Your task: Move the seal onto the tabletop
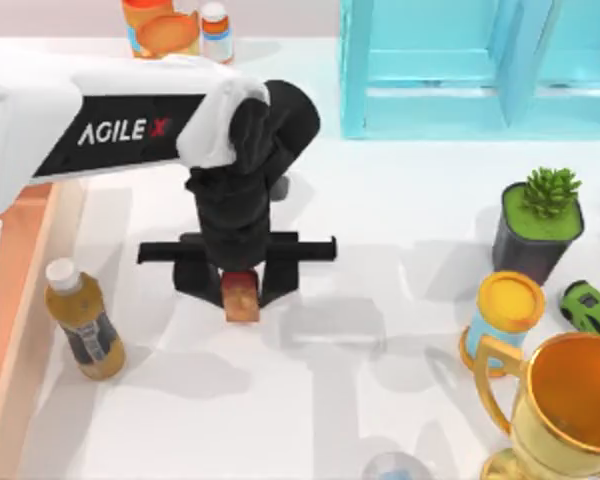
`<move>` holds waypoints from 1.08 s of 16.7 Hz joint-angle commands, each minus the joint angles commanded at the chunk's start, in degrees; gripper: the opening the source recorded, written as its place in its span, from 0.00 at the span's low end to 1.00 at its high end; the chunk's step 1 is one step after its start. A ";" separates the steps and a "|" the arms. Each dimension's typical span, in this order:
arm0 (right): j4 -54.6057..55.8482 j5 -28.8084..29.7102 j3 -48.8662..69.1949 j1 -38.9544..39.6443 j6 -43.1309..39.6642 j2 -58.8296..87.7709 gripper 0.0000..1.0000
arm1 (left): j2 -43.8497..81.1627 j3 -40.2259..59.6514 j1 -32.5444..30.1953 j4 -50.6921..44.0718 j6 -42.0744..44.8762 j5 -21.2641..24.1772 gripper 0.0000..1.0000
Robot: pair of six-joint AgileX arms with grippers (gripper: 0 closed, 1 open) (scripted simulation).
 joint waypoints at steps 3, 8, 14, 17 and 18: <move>0.00 0.00 0.00 0.00 0.00 0.00 1.00 | 0.00 0.00 0.00 0.00 0.00 0.00 0.53; 0.00 0.00 0.00 0.00 0.00 0.00 1.00 | 0.00 0.00 0.00 0.00 0.00 0.00 0.90; 0.00 0.00 0.00 0.00 0.00 0.00 1.00 | 0.00 0.00 0.00 0.00 0.00 0.00 1.00; 0.00 0.00 0.00 0.00 0.00 0.00 1.00 | 0.00 0.00 0.00 0.00 0.00 0.00 1.00; 0.00 0.00 0.00 0.00 0.00 0.00 1.00 | -0.04 0.01 0.07 -0.01 0.00 0.00 1.00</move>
